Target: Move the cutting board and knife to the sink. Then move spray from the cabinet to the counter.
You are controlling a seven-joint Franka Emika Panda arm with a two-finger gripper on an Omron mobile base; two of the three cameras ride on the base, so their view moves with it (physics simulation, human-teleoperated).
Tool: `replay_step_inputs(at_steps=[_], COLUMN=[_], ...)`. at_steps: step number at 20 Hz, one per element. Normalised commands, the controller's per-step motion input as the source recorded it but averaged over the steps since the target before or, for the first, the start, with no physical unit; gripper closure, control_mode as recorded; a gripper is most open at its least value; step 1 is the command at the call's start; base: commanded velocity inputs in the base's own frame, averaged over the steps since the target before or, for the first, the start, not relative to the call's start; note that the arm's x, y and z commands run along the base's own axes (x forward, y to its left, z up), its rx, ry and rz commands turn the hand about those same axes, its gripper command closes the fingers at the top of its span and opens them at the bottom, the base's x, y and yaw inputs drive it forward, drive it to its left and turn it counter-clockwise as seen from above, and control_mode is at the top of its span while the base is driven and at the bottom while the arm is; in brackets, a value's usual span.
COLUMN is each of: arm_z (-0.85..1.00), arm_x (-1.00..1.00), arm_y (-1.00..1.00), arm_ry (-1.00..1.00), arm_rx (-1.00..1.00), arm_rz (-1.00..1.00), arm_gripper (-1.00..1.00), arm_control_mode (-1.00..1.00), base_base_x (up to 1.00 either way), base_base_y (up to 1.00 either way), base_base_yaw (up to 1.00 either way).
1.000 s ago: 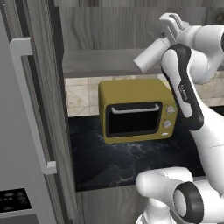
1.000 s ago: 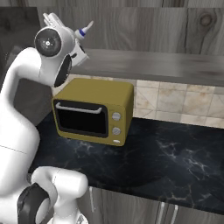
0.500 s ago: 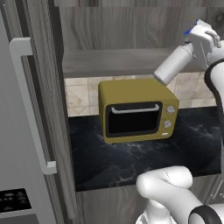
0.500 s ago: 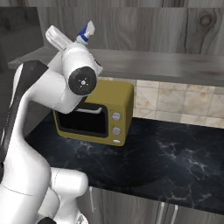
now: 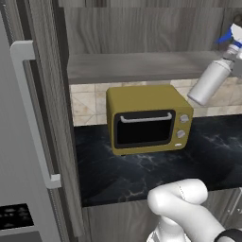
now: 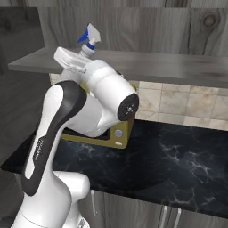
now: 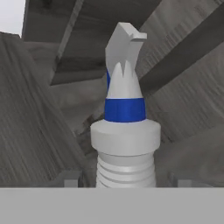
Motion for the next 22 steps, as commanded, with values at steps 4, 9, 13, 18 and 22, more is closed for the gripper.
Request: replay_step_inputs(at_steps=[4, 9, 13, 18, 22], arm_z=[-0.17, -0.26, -0.32, -0.42, -0.47], arm_x=[-0.31, -0.23, -0.36, -0.24, -0.04], arm_y=[-0.3, -0.35, -0.33, -0.12, -0.01], arm_ry=[0.0, -0.01, -0.14, -0.21, -0.1], arm_rx=[-0.19, -0.17, -0.07, 0.0, 0.01], arm_rz=[0.18, 0.16, 0.2, 0.02, -0.01], arm_gripper=[1.0, 1.0, 1.0, 1.0, 1.0], arm_control_mode=[-1.0, -1.0, -1.0, -1.0, -1.0], base_base_x=[0.0, 0.0, 0.0, 0.0, 0.0], base_base_y=[0.0, 0.0, 0.0, 0.0, 0.0], base_base_yaw=[0.0, 0.0, 0.0, 0.0, 0.0])
